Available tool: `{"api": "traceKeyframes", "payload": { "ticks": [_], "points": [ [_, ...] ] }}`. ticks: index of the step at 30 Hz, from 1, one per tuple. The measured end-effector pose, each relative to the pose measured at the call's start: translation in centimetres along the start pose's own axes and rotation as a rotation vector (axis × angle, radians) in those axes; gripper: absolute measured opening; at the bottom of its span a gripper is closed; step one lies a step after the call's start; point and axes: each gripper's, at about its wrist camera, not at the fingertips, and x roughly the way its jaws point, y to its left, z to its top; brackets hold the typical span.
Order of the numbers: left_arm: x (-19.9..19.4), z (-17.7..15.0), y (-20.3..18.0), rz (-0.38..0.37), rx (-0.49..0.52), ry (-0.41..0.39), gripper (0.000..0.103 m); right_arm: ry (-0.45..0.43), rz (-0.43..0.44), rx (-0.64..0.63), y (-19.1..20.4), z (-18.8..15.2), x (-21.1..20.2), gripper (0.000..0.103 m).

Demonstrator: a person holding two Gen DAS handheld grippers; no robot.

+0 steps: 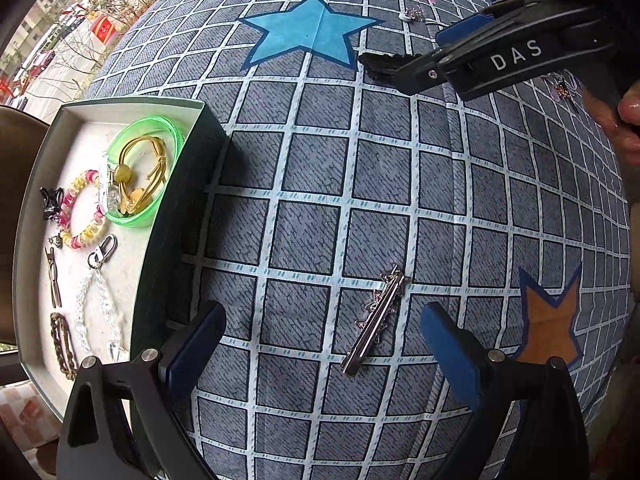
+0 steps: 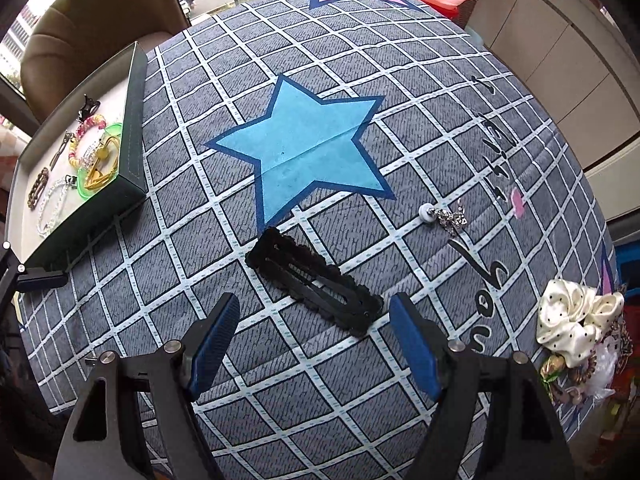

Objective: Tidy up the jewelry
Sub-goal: 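Grasp the silver barrette with the left tool while the right tool grasps the black snap clip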

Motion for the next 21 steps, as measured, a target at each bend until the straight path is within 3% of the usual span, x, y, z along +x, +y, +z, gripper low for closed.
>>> {"api": "traceKeyframes", "payload": {
  "ticks": [3, 5, 8, 9, 11, 13, 15, 17, 21],
  "points": [
    [0.4, 0.4, 0.1, -0.006, 0.011, 0.008, 0.103, 0.016, 0.021, -0.015, -0.5, 0.6, 1.0, 0.080],
    [0.9, 0.2, -0.2, -0.012, 0.020, 0.021, 0.087, 0.016, 0.025, -0.038, -0.5, 0.9, 1.4, 0.080],
    [1.6, -0.1, -0.7, 0.000, 0.039, 0.017, 0.087, 0.017, 0.002, -0.106, 0.3, 1.2, 1.7, 0.080],
    [1.7, -0.1, -0.7, -0.004, 0.039, 0.017, 0.087, 0.016, 0.007, -0.116, 0.5, 1.2, 1.6, 0.075],
    [1.6, -0.3, -0.8, 0.001, 0.038, 0.012, 0.077, 0.022, 0.012, -0.125, 1.2, 1.3, 1.3, 0.066],
    [1.2, -0.4, -1.2, -0.002, 0.045, 0.008, 0.066, 0.027, 0.011, -0.133, 2.0, 1.2, 1.0, 0.046],
    [1.0, -0.4, -1.4, -0.002, 0.058, 0.002, 0.049, 0.045, 0.006, -0.116, 2.5, 1.2, 1.0, 0.046],
    [0.7, -0.2, -1.8, -0.014, 0.060, 0.004, 0.023, 0.052, 0.010, -0.081, 2.9, 0.9, 0.9, 0.045],
    [0.4, 0.2, -1.6, -0.079, -0.008, 0.018, 0.023, 0.066, 0.058, 0.041, 3.3, -1.1, 0.4, 0.044]
  ]
}}
